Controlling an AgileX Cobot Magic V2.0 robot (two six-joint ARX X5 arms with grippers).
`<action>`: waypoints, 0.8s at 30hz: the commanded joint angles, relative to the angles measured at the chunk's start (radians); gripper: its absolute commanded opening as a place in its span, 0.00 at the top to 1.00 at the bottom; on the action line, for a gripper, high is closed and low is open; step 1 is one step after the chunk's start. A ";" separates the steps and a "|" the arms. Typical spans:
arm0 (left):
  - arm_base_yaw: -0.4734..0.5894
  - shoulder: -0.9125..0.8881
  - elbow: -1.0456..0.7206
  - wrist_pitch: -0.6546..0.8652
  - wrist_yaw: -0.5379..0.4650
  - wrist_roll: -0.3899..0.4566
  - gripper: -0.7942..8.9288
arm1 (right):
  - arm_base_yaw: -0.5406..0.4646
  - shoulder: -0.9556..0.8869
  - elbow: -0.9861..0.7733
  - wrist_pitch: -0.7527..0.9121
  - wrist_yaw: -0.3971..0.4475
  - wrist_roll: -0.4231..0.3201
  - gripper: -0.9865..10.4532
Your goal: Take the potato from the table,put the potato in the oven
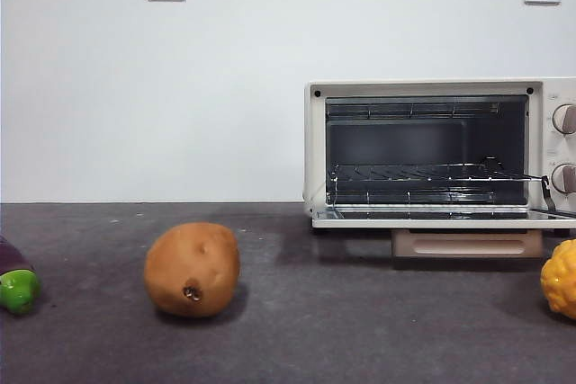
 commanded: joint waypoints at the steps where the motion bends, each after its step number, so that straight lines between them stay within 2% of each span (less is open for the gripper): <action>1: 0.000 -0.055 -0.006 -0.060 -0.059 0.011 0.93 | 0.002 0.024 0.001 0.051 -0.010 0.014 0.91; 5: 0.000 -0.137 -0.006 -0.061 -0.085 -0.002 0.93 | 0.026 0.065 0.001 0.111 -0.022 0.019 0.91; 8: 0.000 -0.186 -0.006 -0.061 -0.085 -0.047 0.93 | 0.085 0.097 0.001 0.149 0.000 0.025 0.91; 14: 0.000 -0.276 -0.079 -0.061 -0.084 -0.080 0.93 | 0.314 0.188 0.001 0.176 0.200 0.031 0.90; 19: 0.000 -0.398 -0.313 -0.061 -0.098 -0.107 0.93 | 0.573 0.313 0.001 0.223 0.388 0.037 0.90; 21: 0.000 -0.458 -0.425 -0.061 -0.144 -0.122 0.93 | 0.663 0.374 0.001 0.240 0.462 0.037 0.84; 24: 0.000 -0.539 -0.570 -0.061 -0.211 -0.154 0.93 | 0.744 0.466 0.001 0.267 0.512 0.034 0.80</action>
